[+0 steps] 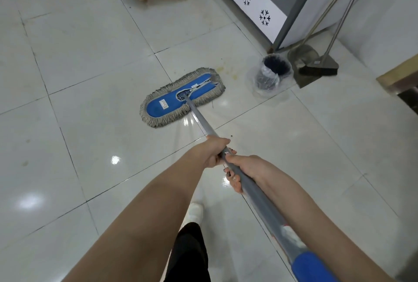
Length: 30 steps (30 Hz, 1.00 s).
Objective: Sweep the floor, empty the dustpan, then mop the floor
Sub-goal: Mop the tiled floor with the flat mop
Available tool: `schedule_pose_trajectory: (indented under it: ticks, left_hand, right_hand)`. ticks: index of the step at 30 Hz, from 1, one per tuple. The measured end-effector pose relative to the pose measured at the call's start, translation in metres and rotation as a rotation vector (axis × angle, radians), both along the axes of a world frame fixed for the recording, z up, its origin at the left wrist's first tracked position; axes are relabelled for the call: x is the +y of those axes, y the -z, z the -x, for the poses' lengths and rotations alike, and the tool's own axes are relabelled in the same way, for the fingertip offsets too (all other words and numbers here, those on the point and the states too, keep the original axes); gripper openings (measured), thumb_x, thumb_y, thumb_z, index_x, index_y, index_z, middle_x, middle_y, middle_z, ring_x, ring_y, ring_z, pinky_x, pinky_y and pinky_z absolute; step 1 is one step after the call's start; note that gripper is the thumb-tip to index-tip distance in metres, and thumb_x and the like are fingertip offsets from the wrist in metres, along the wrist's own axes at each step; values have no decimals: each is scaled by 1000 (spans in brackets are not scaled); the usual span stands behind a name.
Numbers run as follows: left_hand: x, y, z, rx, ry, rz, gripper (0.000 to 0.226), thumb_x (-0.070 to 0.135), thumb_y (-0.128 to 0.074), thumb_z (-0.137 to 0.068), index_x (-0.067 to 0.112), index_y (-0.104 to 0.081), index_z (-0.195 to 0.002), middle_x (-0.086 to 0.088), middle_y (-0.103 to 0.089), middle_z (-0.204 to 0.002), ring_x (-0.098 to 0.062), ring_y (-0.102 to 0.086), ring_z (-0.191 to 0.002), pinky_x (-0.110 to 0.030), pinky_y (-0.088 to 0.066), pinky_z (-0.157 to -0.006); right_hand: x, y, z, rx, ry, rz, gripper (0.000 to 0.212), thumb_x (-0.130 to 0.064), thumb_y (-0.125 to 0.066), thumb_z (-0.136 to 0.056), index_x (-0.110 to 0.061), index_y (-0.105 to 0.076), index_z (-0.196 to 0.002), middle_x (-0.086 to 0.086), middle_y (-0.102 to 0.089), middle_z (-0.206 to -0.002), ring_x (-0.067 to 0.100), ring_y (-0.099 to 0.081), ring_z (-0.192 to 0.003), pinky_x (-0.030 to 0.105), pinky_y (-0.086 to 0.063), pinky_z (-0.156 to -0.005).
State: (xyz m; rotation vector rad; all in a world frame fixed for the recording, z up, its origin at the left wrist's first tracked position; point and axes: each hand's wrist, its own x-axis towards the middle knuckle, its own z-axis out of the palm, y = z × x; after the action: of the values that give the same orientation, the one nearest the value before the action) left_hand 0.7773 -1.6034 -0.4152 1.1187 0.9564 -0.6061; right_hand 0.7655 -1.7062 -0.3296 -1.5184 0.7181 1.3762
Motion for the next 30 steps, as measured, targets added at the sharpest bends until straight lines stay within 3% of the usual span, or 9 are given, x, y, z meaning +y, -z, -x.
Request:
schedule_pose_trajectory:
  ticks: [3, 14, 20, 26, 30]
  left_hand:
    - [25, -2, -42, -10, -4, 3, 40, 18, -46, -99, 2, -34, -133, -7, -54, -69, -5, -55, -30, -14, -43, -32]
    - [56, -3, -163, 5, -59, -7, 40, 17, -46, -99, -1, -38, -134, -7, -55, -69, -6, -55, -30, -15, -43, -32]
    - [30, 3, -229, 15, -130, -33, 39, 15, -45, -99, 0, -37, -134, -9, -54, -72, -13, -55, -59, -15, -44, -33]
    - [-32, 7, -304, 40, -212, -36, 20, 11, -45, -98, 1, -42, -115, -10, -53, -81, -14, -56, -65, -18, -49, -36]
    - [-57, 7, -320, 33, -267, -54, 15, 8, -44, -98, 2, -40, -112, -11, -51, -79, -15, -55, -65, -18, -49, -36]
  right_hand:
    - [26, -7, -42, -9, -7, -2, 33, -28, -49, -98, -7, -41, -73, 4, -42, -50, 8, -35, -19, 7, -30, -29]
    - [56, -4, -169, -8, -88, -31, 31, -27, -47, -98, -10, -41, -73, 5, -38, -58, 8, -35, -19, 7, -30, -29]
    - [27, 16, -244, -45, -158, -64, 26, -25, -49, -97, -11, -44, -76, 7, -42, -59, 9, -36, -20, 9, -32, -31]
    - [-38, 11, -329, 26, -232, -67, 31, -30, -49, -98, -7, -43, -77, 5, -42, -49, 6, -34, -20, 8, -32, -28]
    - [-63, 5, -347, 2, -248, -99, 29, -26, -48, -99, -9, -42, -76, 6, -41, -62, 6, -35, -19, 7, -31, -28]
